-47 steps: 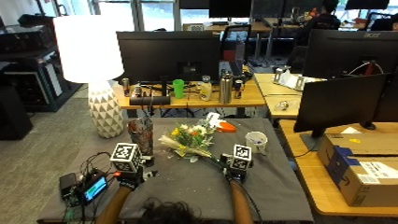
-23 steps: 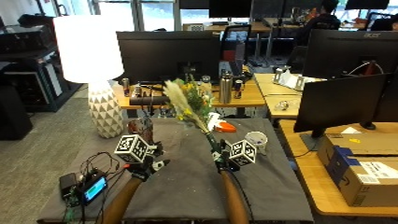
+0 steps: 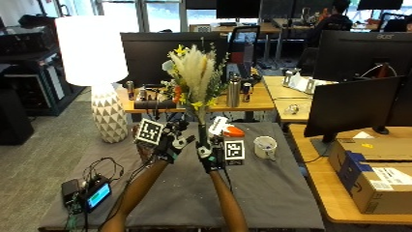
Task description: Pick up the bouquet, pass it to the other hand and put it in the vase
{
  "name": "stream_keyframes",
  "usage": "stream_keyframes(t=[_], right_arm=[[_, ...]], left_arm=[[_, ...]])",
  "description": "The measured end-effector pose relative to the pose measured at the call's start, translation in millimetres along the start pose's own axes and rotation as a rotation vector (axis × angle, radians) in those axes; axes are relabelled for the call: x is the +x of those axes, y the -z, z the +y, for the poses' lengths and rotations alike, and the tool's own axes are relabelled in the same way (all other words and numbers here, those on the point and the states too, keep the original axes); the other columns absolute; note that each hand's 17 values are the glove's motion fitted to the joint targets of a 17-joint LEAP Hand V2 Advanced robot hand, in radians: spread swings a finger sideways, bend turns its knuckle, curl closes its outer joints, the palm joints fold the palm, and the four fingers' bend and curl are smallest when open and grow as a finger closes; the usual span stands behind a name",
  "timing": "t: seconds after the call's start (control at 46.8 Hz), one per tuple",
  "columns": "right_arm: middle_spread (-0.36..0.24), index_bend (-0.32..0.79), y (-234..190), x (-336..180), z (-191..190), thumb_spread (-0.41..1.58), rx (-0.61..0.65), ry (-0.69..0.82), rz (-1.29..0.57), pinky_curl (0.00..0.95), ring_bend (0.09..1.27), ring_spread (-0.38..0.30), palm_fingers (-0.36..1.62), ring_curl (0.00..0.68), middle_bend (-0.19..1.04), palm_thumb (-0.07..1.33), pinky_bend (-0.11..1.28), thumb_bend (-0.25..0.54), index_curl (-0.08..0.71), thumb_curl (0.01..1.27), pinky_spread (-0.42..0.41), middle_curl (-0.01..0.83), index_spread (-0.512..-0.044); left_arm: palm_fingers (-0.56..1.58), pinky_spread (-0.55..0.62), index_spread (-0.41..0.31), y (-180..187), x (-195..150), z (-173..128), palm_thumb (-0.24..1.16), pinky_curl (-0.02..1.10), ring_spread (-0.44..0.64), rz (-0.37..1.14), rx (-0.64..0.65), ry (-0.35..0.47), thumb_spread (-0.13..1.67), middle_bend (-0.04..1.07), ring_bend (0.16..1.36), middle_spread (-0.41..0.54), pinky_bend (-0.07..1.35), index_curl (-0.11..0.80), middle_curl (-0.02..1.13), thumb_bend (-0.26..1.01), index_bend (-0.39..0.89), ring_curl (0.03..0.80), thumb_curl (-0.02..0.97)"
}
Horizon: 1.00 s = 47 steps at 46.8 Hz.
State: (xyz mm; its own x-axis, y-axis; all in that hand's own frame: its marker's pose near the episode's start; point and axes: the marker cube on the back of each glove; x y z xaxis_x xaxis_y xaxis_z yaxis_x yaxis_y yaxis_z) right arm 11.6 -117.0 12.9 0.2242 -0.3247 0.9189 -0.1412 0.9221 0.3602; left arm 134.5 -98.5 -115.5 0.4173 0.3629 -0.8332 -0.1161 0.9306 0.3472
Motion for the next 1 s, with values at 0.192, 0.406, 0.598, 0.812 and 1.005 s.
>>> stream_keyframes(t=[0.192, 0.406, 0.598, 0.812, 1.005], right_arm=[[-0.18, 0.29, -38, -23, 9, 0.67, -0.102, -0.026, -0.125, 0.479, 0.99, -0.194, 1.4, 0.554, 0.78, 0.95, 0.7, -0.025, 0.556, 0.67, -0.284, 0.609, -0.232], [-0.179, 0.3, -67, -36, 11, 0.66, -0.157, -0.002, -0.185, 0.479, 1.0, -0.193, 1.39, 0.553, 0.79, 0.96, 0.71, -0.025, 0.579, 0.69, -0.284, 0.613, -0.232], [-0.176, 0.29, -58, -44, 0, 0.64, -0.287, 0.022, -0.137, 0.475, 0.99, -0.194, 1.37, 0.546, 0.78, 0.95, 0.7, -0.032, 0.593, 0.7, -0.284, 0.609, -0.231], [-0.139, 0.09, -7, -13, 43, 0.68, -0.488, -0.046, 0.44, 0.461, 0.81, -0.172, 1.0, 0.488, 0.61, 0.95, 0.68, -0.024, 0.515, 0.69, -0.171, 0.54, -0.251], [-0.088, 0.14, 88, -14, 40, 0.89, -0.267, -0.077, 0.805, 0.427, 0.58, -0.078, 0.74, 0.416, 0.46, 0.94, 0.56, -0.025, 0.466, 0.65, 0.066, 0.485, -0.257]], left_arm=[[0.57, 0.1, 0.011, -11, 21, -18, 0.47, 0.4, -0.01, 0.109, 0.035, -0.041, 1.0, 0.2, 0.66, -0.045, 0.42, 0.209, 0.39, -0.01, 0.08, 0.338, 0.335], [0.8, -0.04, -0.03, -10, 29, -30, 0.68, 0.39, -0.13, 0.239, 0.1, -0.046, 0.99, 0.22, 0.66, -0.136, 0.45, 0.207, 0.4, 0.04, 0.1, 0.333, 0.384], [1.27, -0.3, -0.189, 3, 40, -46, 0.79, 0.42, -0.3, 0.296, -0.077, 0.07, 1.09, 0.34, 0.63, -0.277, 0.53, 0.244, 0.45, 0.06, 0.13, 0.357, 0.406], [1.3, -0.39, -0.246, 59, 66, -50, 0.72, 0.44, -0.35, 0.173, -0.041, -0.003, 1.22, 0.42, 0.79, -0.334, 0.56, 0.271, 0.51, -0.01, 0.13, 0.435, 0.338], [1.29, -0.41, -0.259, 156, 134, -65, 0.69, 0.45, -0.36, 0.085, 0.111, -0.698, 1.27, 0.45, 0.83, -0.355, 0.6, 0.296, 0.53, -0.01, 0.14, 0.458, 0.299]])
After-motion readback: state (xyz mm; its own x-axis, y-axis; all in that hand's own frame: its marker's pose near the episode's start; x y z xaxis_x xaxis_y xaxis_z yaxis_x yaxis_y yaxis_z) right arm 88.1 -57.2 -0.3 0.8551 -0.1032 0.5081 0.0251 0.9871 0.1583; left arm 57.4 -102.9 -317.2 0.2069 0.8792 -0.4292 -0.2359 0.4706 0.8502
